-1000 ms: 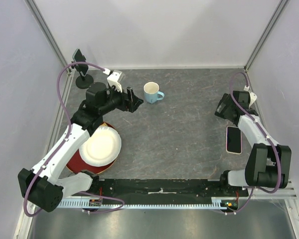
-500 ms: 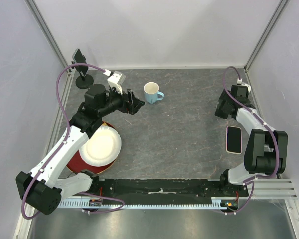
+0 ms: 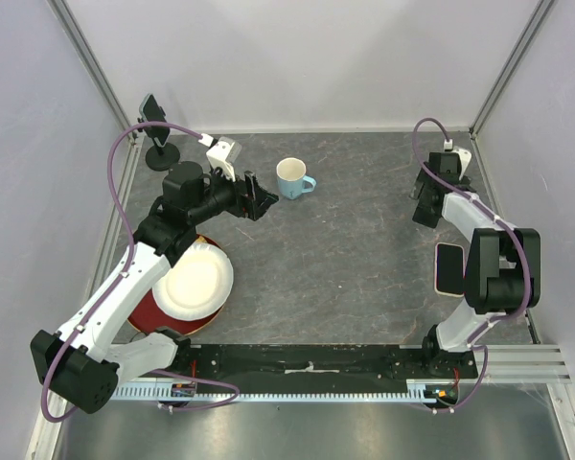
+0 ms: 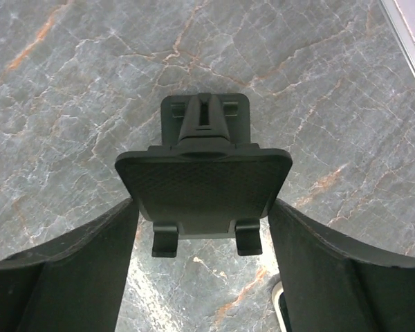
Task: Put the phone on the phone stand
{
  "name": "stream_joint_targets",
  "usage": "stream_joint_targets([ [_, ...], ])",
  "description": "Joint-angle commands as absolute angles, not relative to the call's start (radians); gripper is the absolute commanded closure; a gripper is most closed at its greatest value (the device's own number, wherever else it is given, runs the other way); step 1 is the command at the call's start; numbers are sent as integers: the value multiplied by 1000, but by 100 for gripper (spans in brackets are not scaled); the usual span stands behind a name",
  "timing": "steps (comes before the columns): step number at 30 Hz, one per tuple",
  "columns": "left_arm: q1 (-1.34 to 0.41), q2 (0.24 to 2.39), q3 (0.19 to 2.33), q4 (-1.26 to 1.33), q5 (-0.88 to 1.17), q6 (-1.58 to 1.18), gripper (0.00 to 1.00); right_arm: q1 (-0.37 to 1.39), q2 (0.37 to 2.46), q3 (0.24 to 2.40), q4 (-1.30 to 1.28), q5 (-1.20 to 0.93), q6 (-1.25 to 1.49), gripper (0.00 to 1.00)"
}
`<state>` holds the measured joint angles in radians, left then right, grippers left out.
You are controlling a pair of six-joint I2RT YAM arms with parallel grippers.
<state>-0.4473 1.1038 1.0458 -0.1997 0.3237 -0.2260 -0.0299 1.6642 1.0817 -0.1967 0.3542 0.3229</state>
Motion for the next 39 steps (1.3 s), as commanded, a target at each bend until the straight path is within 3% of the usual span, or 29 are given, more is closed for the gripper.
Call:
stream_joint_targets([
  [1,-451,1098,1046,-164,333,-196,18,-18,1674,1126,-187,446,341,23],
  [3,-451,1103,1048,-166,336,-198,18,-15,1672,1120,-186,454,339,30],
  [9,-451,1118,1049,-169,337,-201,18,-6,1654,1091,-180,431,315,78],
  [12,-451,1123,1049,-169,341,-201,18,63,1603,1039,-149,381,293,89],
  [20,-451,1141,1049,-172,342,-202,18,302,1431,884,-130,213,216,100],
  [27,-451,1150,1051,-173,341,-201,18,520,1270,755,-101,2,137,99],
  [39,-451,1189,1025,-153,295,-172,18,811,1367,756,-29,-71,64,92],
])
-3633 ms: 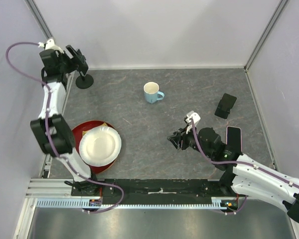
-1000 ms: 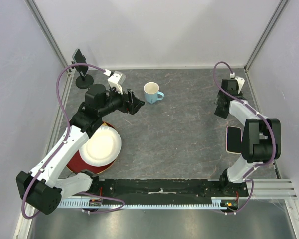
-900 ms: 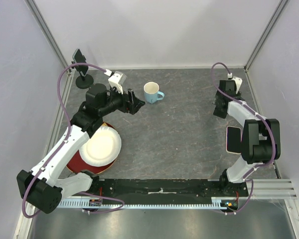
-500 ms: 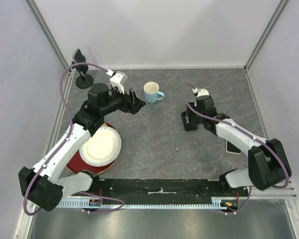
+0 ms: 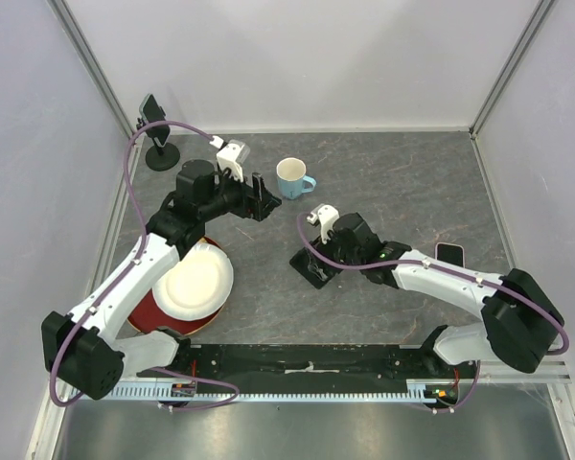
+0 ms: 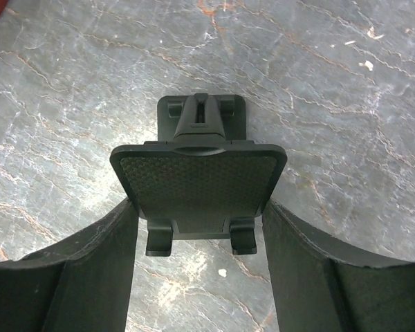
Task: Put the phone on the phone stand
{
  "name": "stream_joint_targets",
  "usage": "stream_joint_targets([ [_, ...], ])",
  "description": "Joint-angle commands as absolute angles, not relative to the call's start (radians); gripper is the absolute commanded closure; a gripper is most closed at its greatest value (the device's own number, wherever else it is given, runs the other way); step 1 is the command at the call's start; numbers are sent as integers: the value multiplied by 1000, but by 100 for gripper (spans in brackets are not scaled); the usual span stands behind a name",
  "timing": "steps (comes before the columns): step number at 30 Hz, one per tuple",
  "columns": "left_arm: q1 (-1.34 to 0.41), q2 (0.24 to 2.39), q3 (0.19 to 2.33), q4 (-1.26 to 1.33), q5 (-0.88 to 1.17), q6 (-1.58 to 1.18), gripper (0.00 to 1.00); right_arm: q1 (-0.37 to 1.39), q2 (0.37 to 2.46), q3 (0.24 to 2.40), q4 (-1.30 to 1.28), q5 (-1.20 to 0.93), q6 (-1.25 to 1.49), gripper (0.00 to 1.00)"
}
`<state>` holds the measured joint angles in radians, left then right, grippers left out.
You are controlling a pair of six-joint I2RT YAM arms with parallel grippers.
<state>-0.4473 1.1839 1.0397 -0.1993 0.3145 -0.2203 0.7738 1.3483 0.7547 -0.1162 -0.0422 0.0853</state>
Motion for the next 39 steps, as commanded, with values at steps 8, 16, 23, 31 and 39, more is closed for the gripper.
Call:
stream_joint_targets([
  [8,-451,1207,1003,-121,330,-137,14,896,1405,712,66,-41,127,57],
  [16,-453,1200,970,-152,462,-190,12,925,1290,625,107,40,138,12],
  [23,-454,1123,882,-192,569,-299,14,925,1200,580,155,78,179,2],
  [31,-497,1183,894,-281,651,-403,19,923,838,248,532,285,432,2],
  [39,-632,1265,880,-247,467,-430,33,858,887,291,310,566,643,2],
])
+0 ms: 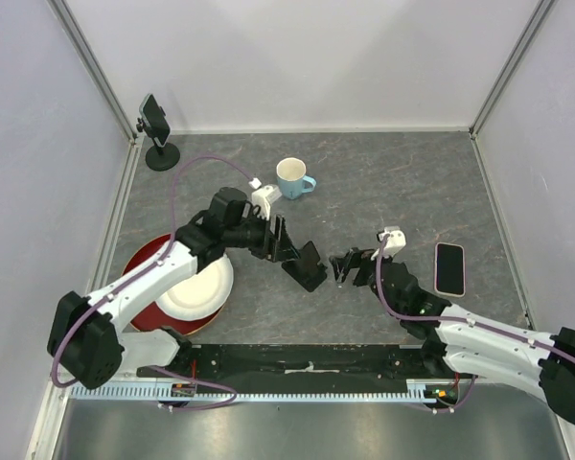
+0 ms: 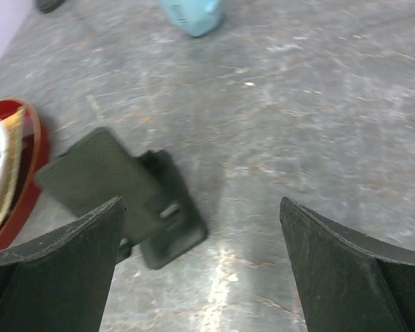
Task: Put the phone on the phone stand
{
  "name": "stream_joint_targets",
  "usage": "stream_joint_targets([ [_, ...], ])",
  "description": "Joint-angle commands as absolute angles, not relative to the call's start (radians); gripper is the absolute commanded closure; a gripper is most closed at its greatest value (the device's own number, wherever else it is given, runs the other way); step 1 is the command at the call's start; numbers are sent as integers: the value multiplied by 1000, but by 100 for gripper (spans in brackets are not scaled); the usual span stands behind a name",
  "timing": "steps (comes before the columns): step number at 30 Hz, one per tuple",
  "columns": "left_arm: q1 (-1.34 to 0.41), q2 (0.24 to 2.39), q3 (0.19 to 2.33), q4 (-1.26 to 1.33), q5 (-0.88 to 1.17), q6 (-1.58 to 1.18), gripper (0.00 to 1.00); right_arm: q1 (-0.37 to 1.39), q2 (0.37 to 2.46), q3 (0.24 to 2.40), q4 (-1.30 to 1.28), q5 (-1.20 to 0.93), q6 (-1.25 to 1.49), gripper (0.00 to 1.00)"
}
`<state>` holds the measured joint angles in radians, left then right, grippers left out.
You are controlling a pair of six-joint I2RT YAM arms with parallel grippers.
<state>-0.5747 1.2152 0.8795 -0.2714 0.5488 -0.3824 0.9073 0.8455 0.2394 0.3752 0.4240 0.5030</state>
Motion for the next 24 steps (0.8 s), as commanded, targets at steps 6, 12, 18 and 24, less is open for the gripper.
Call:
stream_joint_targets([
  [6,-666,1367,902,-210,394,-425,46,678,954,278,366,368,689,2],
  [12,-669,1407,934,-216,382,-400,51,624,891,222,393,296,696,2],
  [18,-672,1401,922,-207,367,-396,55,624,851,207,390,293,687,2],
  [24,-672,1410,934,-192,348,-376,61,623,862,209,408,268,673,2],
])
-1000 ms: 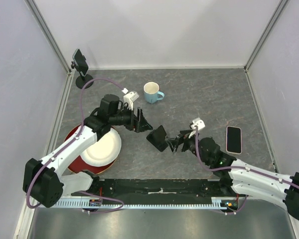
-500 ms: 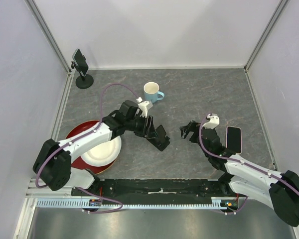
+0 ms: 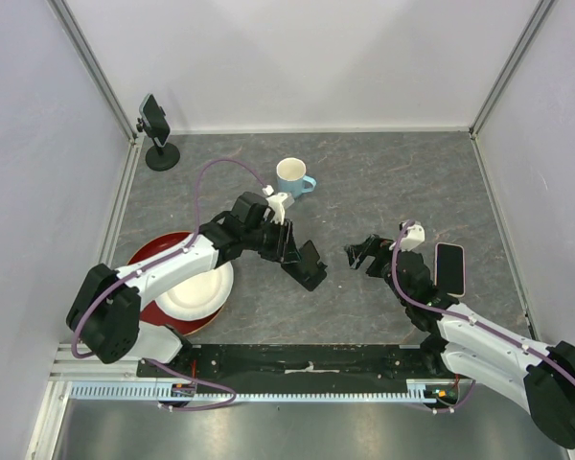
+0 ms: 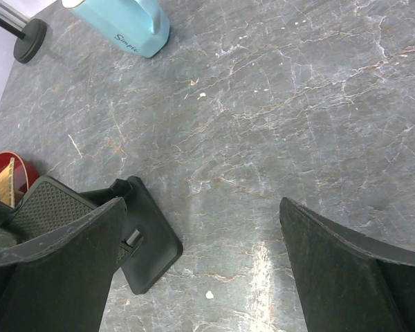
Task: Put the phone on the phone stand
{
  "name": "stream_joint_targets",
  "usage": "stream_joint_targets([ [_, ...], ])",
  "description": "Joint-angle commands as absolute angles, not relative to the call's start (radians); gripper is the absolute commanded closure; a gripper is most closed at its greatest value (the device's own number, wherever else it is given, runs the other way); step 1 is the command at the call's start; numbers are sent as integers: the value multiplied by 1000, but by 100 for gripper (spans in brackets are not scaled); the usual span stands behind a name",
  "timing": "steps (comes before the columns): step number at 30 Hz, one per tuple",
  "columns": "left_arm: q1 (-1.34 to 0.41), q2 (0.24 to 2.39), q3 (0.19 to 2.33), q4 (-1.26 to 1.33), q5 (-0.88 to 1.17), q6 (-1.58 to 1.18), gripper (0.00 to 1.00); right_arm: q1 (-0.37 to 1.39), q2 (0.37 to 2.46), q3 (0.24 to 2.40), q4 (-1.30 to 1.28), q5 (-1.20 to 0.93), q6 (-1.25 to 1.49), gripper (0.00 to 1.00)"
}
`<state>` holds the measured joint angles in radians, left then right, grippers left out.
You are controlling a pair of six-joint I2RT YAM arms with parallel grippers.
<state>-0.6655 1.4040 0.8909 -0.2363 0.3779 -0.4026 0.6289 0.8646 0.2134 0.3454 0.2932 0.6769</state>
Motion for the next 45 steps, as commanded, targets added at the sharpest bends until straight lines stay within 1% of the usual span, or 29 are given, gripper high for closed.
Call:
stream_joint_targets([
  [1,-673,1411,937,-192,345,-368,65,623,862,206,410,265,673,2],
  [3,-675,1414,939,-195,333,-362,68,624,861,204,416,264,672,2],
  [6,-676,1410,939,-199,311,-350,81,624,858,202,422,259,672,2],
  [7,-678,1405,939,-202,301,-342,92,624,861,201,423,258,672,2],
  [8,-680,1399,939,-204,270,-338,97,624,859,201,428,255,670,2],
  [10,-681,1382,934,-206,232,-330,98,624,864,199,431,252,670,2],
  [13,-683,1333,927,-206,129,-304,98,624,868,202,434,247,667,2],
  [14,-683,1301,927,-207,59,-296,98,623,870,202,433,245,666,2],
  [16,-681,1269,922,-203,2,-253,98,623,871,203,434,242,664,2],
  [17,-680,1252,923,-199,-64,-236,98,624,873,204,434,242,664,2],
  [19,-669,1220,934,-195,-104,-197,98,623,876,206,436,239,663,2],
  [22,-591,1218,968,-206,-68,-175,98,623,885,210,436,236,658,2],
  [25,-477,1221,997,-235,-31,-163,98,623,888,215,436,232,657,2],
  [26,-403,1220,1000,-233,-5,-161,98,624,885,215,434,230,655,2],
  [28,-310,1218,1002,-215,76,-173,98,624,879,210,434,230,653,2],
  [29,-213,1221,1008,-210,137,-179,98,624,879,212,434,230,650,2],
  [32,-67,1244,1052,-195,201,-163,98,624,882,210,436,224,650,2],
  [34,-13,1268,1091,-190,199,-105,98,623,887,213,437,222,649,2],
  [35,50,1305,1104,-192,186,-92,98,624,887,215,440,219,649,2],
  [38,165,1397,1167,-190,202,-66,98,623,893,213,445,215,647,2],
  [40,237,1448,1215,-180,257,-67,98,623,891,213,446,213,646,2],
  [45,294,1618,1368,-213,270,38,98,623,888,216,436,210,634,2],
])
